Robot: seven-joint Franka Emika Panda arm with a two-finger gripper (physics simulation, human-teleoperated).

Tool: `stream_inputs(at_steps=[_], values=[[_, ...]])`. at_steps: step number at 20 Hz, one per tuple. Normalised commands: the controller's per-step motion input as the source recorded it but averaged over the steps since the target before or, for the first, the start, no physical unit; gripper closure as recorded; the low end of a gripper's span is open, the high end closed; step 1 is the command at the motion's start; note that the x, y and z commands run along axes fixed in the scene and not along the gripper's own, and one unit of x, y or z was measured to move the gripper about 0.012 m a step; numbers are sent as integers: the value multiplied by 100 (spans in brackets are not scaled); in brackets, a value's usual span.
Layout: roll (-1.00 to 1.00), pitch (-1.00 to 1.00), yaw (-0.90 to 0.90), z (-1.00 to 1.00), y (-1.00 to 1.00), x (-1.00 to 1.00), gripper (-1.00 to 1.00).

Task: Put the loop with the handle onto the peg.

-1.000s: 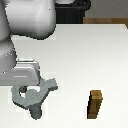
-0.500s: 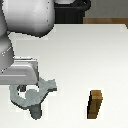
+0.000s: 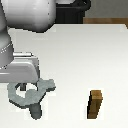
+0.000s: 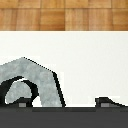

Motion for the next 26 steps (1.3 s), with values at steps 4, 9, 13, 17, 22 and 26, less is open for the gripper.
stream_inputs(at_steps=[4, 9, 13, 17, 22, 26], values=[[0, 0, 0, 0, 0, 0, -100], [0, 0, 0, 0, 40, 0, -100], [0, 0, 0, 0, 25, 0, -100], [0, 0, 0, 0, 0, 0, -100], [0, 0, 0, 0, 0, 0, -100], [0, 0, 0, 0, 0, 0, -100]])
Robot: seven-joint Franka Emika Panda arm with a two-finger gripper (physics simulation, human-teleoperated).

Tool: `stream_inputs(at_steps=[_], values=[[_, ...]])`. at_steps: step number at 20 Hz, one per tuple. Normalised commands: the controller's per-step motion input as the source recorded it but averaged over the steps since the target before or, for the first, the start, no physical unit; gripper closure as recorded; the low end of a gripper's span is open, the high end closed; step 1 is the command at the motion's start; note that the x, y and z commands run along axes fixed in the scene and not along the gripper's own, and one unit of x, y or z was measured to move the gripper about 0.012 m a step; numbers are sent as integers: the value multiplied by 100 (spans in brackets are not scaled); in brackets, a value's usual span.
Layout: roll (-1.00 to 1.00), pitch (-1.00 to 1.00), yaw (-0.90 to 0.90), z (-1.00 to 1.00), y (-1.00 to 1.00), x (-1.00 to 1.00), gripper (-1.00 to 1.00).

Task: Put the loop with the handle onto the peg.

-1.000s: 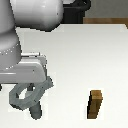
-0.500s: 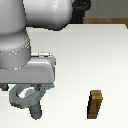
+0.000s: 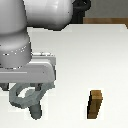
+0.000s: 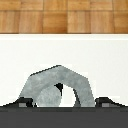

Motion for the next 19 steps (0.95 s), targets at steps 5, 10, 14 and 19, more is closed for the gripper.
stream_inputs(at_steps=[5, 10, 14, 19], values=[[0, 0, 0, -40, 0, 0, 100], [0, 0, 0, 0, 0, 0, -100], [0, 0, 0, 0, 0, 0, -100], [0, 0, 0, 0, 0, 0, -100]])
